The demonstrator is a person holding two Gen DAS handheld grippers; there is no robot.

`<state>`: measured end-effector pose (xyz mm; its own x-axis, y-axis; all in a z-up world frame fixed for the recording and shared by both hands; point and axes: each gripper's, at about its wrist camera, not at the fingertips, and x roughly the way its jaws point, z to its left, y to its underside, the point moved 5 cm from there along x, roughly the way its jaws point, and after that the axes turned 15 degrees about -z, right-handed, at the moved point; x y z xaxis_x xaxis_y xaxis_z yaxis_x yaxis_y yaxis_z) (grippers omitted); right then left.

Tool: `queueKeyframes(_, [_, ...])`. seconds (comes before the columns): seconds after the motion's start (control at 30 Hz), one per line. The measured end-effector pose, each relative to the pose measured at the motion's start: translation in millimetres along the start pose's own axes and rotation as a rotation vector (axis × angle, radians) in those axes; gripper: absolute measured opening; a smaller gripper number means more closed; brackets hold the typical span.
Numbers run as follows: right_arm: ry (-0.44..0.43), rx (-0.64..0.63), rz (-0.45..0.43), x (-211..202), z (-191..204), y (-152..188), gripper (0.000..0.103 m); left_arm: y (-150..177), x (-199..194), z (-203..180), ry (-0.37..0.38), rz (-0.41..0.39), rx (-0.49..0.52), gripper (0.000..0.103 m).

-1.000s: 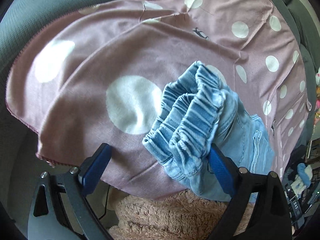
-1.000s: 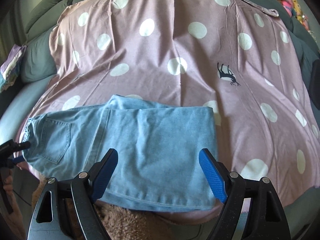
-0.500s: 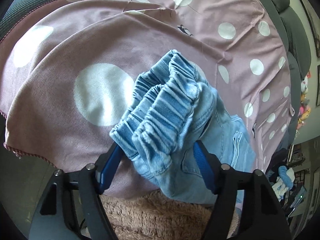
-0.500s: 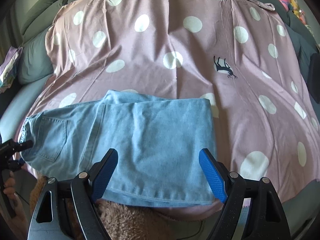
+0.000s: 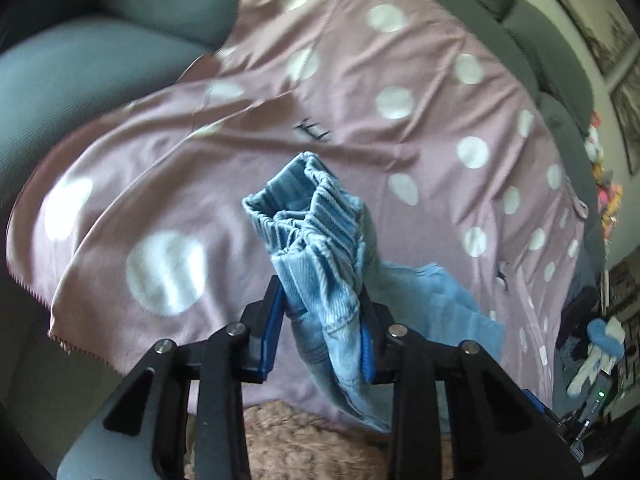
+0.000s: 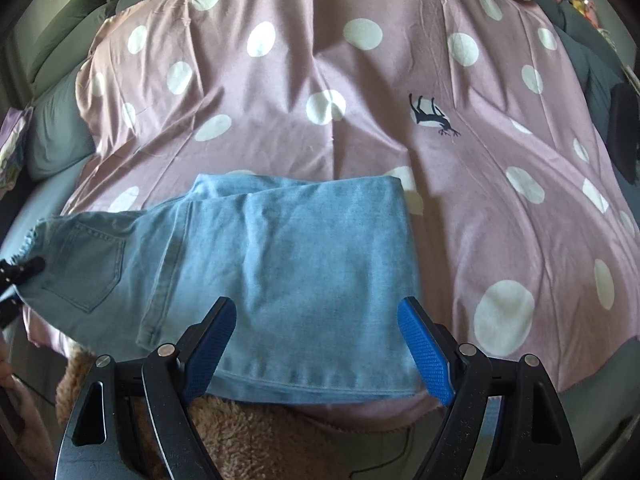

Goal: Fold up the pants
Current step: 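Grasp the elastic waistband with the left tool and lift it, then fold the waistband with the left tool over the legs and release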

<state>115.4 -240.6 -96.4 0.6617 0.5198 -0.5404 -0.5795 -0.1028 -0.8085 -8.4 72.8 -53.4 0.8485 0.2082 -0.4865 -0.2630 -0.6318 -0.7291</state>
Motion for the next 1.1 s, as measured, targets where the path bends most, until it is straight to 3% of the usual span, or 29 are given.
queueKeyframes(0.2, [0.010, 0.035, -0.015, -3.9, -11.2, -0.3, 0.083, -7.5, -6.1, -66.0, 0.207, 0.006, 0.082, 0.026])
queueKeyframes(0.5, [0.023, 0.088, -0.020, -7.6, -29.6, 4.7, 0.083, 52.8, 23.9, -141.1, 0.357, 0.180, 0.308, 0.026])
queueKeyframes(0.77, [0.041, 0.129, -0.010, -6.6, -47.3, 11.8, 0.083, 122.6, 81.5, -158.1, 0.355, 0.445, 0.332, 0.026])
queueKeyframes(0.9, [0.047, 0.150, -0.003, -5.6, -55.1, 15.9, 0.083, 133.4, 84.9, -158.1, 0.350, 0.458, 0.343, 0.028])
queueKeyframes(0.97, [0.043, 0.159, 0.003, -4.3, -57.0, 17.7, 0.083, 129.3, 81.3, -157.9, 0.363, 0.469, 0.324, 0.031])
queueKeyframes(1.1, [0.032, 0.179, 0.016, 0.5, -58.8, 18.7, 0.083, 116.5, 65.2, -150.4, 0.408, 0.512, 0.233, 0.064])
